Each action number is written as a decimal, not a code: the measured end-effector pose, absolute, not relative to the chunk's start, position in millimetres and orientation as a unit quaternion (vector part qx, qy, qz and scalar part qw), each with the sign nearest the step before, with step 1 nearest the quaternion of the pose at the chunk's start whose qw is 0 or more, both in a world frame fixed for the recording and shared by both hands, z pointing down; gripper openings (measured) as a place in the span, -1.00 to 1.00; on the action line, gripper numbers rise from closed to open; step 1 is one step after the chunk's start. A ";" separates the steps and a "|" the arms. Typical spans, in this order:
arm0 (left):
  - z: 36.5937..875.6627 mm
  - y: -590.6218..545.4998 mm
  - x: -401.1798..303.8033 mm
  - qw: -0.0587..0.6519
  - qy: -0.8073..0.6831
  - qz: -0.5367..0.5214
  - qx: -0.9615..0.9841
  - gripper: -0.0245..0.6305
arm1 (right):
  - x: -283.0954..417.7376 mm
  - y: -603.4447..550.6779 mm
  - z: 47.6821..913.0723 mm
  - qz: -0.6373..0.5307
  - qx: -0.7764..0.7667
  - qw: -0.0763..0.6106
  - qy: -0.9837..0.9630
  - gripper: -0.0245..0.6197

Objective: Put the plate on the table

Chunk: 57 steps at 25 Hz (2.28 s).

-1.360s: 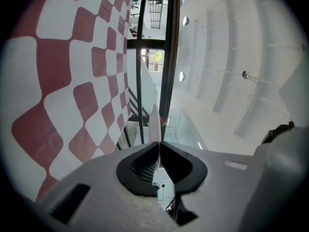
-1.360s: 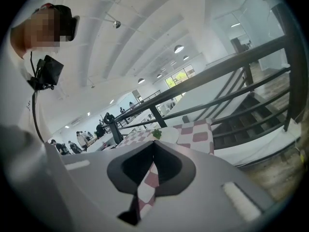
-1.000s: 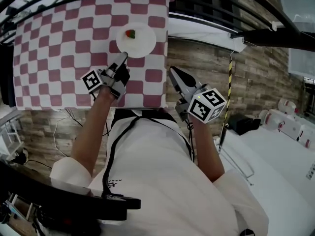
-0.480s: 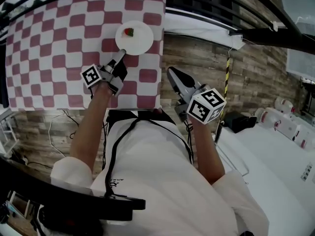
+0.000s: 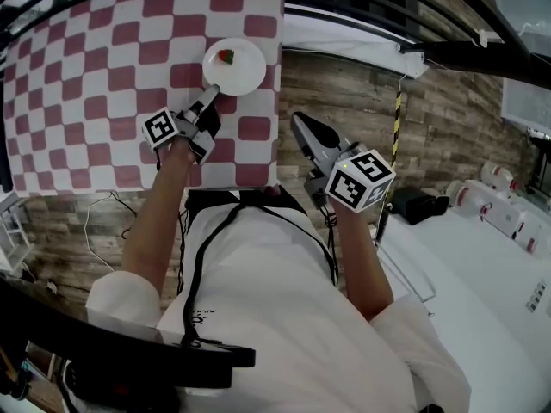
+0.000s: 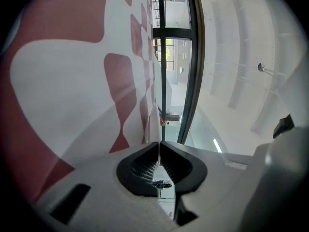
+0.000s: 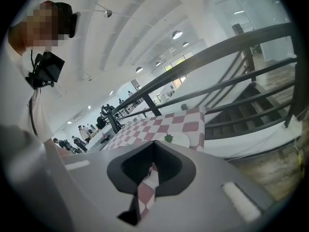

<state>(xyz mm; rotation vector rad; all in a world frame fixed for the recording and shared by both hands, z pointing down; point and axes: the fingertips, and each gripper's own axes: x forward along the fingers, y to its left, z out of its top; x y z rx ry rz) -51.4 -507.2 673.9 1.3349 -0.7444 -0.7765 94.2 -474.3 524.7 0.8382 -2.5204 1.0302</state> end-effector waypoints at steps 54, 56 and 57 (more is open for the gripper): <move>701.2 -487.8 -58.9 0.712 -0.461 -0.188 0.495 -0.34 | 115.7 -455.7 501.8 0.357 0.326 0.089 -0.871 -0.90; 694.0 -482.2 -59.6 0.706 -0.459 -0.180 0.508 -0.41 | 114.3 -454.4 498.9 0.354 0.325 0.085 -0.873 -0.90; 689.0 -479.3 -60.6 0.702 -0.457 -0.176 0.517 -0.47 | 113.1 -453.6 497.0 0.352 0.324 0.082 -0.874 -0.90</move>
